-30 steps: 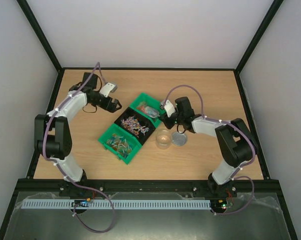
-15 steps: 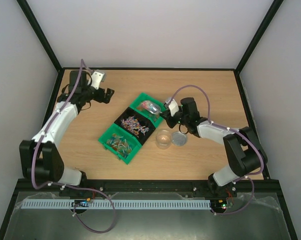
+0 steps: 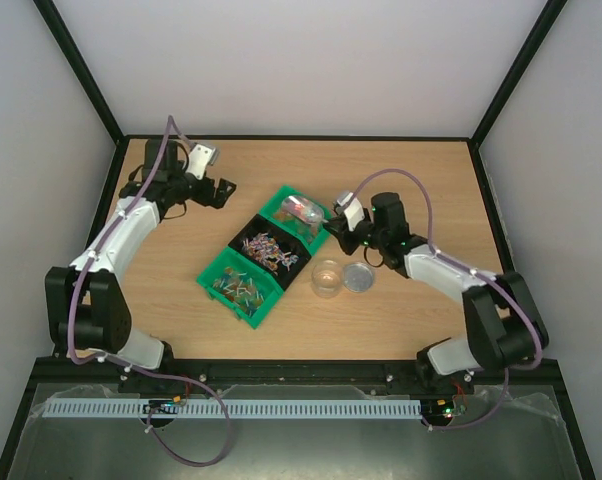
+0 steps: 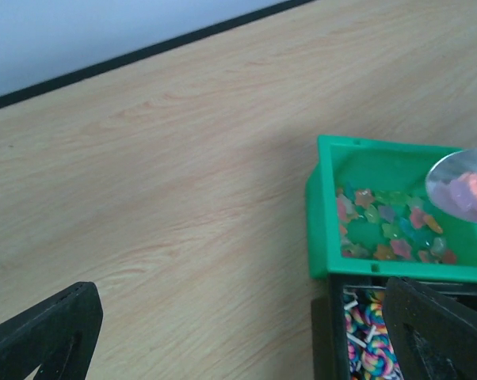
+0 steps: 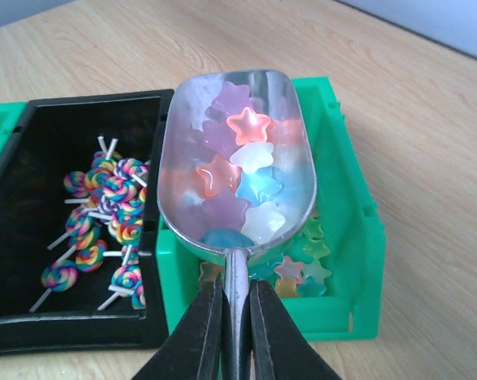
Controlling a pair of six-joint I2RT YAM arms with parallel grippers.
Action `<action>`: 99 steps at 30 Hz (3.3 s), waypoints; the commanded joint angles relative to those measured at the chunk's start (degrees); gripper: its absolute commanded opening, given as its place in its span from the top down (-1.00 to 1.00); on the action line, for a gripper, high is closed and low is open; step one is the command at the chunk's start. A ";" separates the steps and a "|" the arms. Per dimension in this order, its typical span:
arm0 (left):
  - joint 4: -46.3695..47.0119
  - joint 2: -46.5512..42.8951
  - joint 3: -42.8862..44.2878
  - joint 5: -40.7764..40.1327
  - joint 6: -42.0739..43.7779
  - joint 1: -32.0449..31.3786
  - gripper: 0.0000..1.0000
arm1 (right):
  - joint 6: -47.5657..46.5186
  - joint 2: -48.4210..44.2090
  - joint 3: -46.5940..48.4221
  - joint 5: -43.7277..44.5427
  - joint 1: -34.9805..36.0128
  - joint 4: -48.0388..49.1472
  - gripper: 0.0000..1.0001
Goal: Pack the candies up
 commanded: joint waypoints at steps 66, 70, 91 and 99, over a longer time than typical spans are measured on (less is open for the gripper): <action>-2.29 7.21 -0.44 7.64 6.27 -2.67 -0.99 | -26.16 -25.21 9.71 4.93 -4.82 -73.92 0.97; -2.35 6.99 -0.80 7.54 6.44 -2.67 -0.99 | -25.76 -24.28 10.38 4.66 -4.68 -74.21 0.97; -1.99 6.42 -2.22 7.08 6.03 -2.06 -0.99 | -21.80 -19.63 12.44 8.78 0.64 -72.15 0.97; -1.86 6.29 -2.66 6.93 5.92 -2.04 -0.99 | -19.52 -17.74 12.96 11.09 3.06 -70.58 0.97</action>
